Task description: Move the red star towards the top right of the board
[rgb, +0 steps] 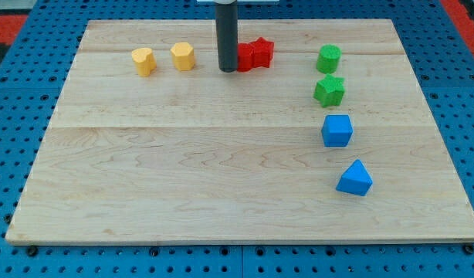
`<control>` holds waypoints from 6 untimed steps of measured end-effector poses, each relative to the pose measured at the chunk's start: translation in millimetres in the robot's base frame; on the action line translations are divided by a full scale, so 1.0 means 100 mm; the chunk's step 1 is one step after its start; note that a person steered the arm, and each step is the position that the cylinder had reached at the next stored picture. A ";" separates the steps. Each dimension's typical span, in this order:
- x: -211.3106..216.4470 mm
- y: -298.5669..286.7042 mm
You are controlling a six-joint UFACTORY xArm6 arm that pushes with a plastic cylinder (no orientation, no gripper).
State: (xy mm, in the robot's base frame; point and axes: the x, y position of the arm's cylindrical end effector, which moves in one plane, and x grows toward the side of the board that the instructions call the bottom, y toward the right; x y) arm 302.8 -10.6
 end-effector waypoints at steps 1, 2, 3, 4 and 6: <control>-0.16 0.39; -0.27 0.85; -0.34 1.10; -0.46 1.44; -0.48 1.39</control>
